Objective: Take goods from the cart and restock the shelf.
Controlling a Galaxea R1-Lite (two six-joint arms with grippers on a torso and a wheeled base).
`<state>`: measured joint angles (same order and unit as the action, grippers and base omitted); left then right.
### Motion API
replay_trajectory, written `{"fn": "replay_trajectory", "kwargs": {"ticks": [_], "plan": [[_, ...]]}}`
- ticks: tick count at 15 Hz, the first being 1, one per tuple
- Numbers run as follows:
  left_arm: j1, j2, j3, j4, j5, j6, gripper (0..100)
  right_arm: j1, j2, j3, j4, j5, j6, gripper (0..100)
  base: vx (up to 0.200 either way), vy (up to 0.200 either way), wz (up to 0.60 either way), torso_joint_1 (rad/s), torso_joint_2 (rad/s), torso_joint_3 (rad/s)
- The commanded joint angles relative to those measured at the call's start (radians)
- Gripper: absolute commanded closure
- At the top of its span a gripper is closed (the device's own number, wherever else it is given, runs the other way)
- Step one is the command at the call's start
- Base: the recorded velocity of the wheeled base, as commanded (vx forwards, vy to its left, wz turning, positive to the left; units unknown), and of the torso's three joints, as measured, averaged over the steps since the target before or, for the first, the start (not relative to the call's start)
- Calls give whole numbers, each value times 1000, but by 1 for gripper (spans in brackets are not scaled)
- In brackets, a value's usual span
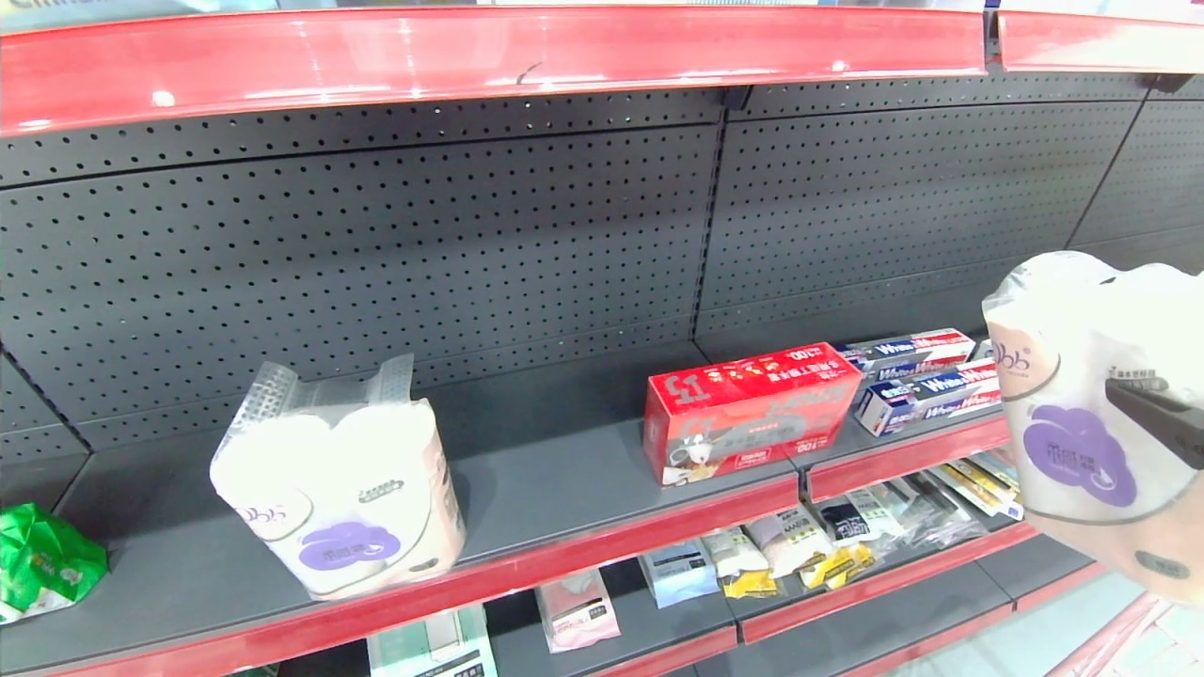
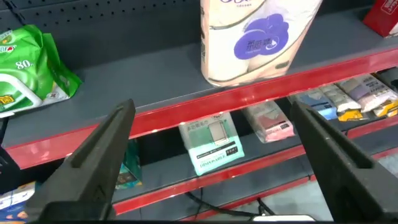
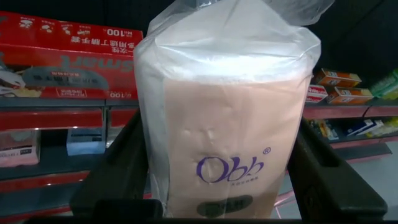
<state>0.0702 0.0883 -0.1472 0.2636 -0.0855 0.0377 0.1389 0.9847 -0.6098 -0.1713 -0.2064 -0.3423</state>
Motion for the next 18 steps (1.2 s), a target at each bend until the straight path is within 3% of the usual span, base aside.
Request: {"fn": "replay_trajectory", "kwargs": {"ticks": [1,5,7,8,9,10,13,18], "plan": [[0,2,9,-12,-10,10,0,-2,-11,12,-1,-1,-1,100,0,0,0,0,0,0],[0,2,26,-52,-37,-1,0,2,-27,2,-1,1,-20,100,0,0,0,0,0,0],[0,1,25,-76,-71,64,0,2,-31,13,-1,1,-27,100,0,0,0,0,0,0],[0,1,61,-139,-128,88,0,2,-38,19,-1,1,-26,100,0,0,0,0,0,0],[0,1,83,-167,-118,65,0,2,-35,21,-1,1,-26,100,0,0,0,0,0,0],[0,1,83,-173,-105,16,0,2,-34,16,-1,1,-27,100,0,0,0,0,0,0],[0,2,83,-175,-62,8,0,2,-32,8,-1,1,-27,100,0,0,0,0,0,0],[0,2,83,-175,-63,8,0,39,-32,-27,-2,53,-44,100,0,0,0,0,0,0]]}}
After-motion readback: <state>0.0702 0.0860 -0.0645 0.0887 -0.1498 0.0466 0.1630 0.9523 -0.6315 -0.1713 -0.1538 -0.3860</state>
